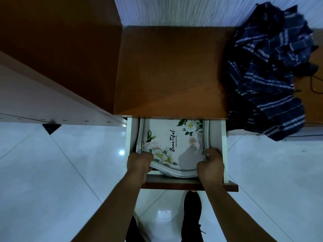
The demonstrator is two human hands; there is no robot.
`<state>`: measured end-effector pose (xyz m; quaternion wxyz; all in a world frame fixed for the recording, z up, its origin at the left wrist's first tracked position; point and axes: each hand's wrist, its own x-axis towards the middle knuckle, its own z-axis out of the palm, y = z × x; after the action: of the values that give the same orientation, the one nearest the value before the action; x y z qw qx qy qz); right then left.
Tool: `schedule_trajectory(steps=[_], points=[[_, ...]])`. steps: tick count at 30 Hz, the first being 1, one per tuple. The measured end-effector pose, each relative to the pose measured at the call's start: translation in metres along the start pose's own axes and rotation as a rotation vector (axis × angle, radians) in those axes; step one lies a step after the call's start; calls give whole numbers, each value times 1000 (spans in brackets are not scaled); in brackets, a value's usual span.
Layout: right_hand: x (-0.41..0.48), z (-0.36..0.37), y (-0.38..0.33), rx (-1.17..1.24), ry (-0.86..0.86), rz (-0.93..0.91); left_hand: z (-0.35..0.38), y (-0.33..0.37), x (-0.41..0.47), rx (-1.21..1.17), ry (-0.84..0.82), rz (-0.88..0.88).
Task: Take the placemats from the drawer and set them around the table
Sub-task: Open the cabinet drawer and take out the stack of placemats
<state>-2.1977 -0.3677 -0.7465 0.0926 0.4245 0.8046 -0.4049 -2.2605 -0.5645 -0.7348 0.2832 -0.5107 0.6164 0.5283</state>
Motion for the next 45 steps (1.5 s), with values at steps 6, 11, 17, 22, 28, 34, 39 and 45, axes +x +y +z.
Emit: schedule_trajectory(steps=[6, 11, 17, 22, 28, 34, 39, 45], points=[[-2, -21, 3, -84, -266, 63, -52, 15, -41, -148, -342, -67], [5, -46, 8, 111, -665, 320, -100, 4, -83, -221, -458, -102], [25, -30, 4, 42, -771, 544, -126, -22, -89, -158, -509, -170], [20, -18, 1, -45, -771, 554, -149, -16, -68, 354, -531, -71], [1, -21, 8, 258, -526, 209, -119, 1, -44, 665, -256, 345], [-27, -51, 28, 304, -379, 30, -93, 16, -31, 715, -377, 458], [-50, -69, 24, 240, -399, 162, -110, 6, -51, 614, -356, 193], [-108, -114, -10, 257, -395, 119, -145, -2, -120, 557, -328, 160]])
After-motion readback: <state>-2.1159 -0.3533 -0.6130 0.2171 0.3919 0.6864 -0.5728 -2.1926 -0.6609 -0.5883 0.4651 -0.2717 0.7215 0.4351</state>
